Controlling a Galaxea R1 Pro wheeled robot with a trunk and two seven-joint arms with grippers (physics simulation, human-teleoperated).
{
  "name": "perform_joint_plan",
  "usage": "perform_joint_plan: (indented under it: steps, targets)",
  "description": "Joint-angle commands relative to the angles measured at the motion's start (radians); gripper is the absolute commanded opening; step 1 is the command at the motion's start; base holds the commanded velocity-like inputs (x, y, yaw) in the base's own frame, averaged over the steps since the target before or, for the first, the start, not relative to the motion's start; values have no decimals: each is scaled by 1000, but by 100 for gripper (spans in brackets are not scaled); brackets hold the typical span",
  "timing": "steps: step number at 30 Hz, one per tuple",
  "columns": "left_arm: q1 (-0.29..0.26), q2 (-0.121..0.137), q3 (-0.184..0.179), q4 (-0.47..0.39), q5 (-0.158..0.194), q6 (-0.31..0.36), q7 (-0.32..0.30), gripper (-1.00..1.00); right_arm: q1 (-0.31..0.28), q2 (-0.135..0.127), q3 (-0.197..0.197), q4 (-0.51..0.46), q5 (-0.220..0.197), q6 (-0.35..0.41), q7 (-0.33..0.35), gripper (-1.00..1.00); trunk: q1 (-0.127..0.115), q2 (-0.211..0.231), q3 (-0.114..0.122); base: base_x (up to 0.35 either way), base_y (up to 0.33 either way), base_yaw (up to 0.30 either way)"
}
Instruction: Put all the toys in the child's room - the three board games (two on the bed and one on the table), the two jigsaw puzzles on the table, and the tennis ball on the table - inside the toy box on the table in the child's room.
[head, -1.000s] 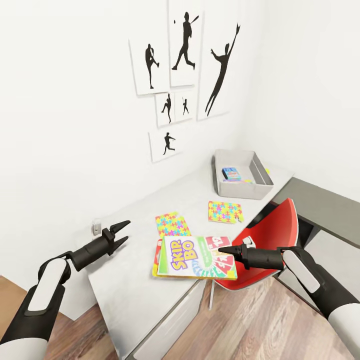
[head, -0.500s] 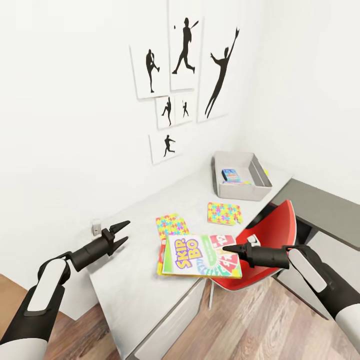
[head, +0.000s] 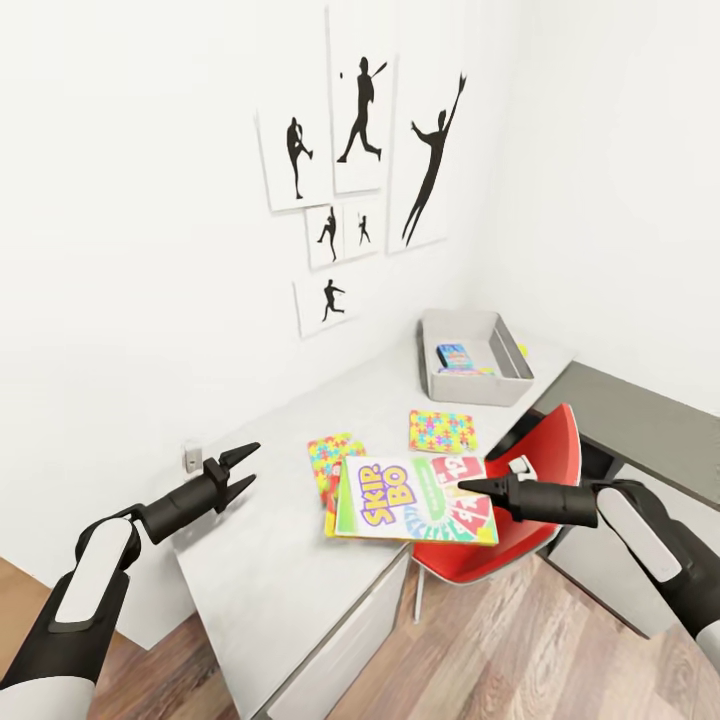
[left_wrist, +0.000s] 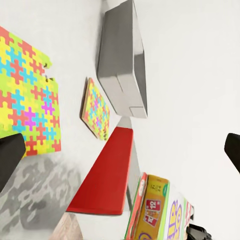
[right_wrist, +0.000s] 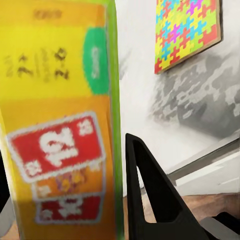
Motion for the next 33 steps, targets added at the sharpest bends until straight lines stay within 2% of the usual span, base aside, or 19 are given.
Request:
perform_joint_plan:
  steps: [1, 9, 13, 26, 28, 33]
  targets:
    - [-1, 0, 2, 1, -6, 5, -6, 100, 0, -2, 1, -4, 3, 2, 4, -100, -4, 6, 3, 0, 0, -76]
    - [-1, 0, 2, 3, -7, 4, -5, 100, 2, -9, -1, -19, 2, 2, 5, -100, -34, 62, 41, 0, 0, -77]
    - [-1, 0, 2, 6, -8, 4, -3, 100, 2, -30, -1, -31, 2, 2, 5, -100, -50, 90, 59, 0, 0, -84]
    - [-1, 0, 2, 6, -7, 4, -4, 100, 3, -43, -2, -52, -1, 2, 6, -100, -99, 181, 120, 0, 0, -92]
    - [-1, 0, 2, 6, -6, 3, -4, 100, 5, -46, -5, -55, -1, 2, 6, -100, -107, 195, 129, 0, 0, -92]
    - [-1, 0, 2, 5, -6, 2, -5, 100, 16, -52, -42, -65, -2, 2, 6, -100, -126, 230, 153, 0, 0, -94]
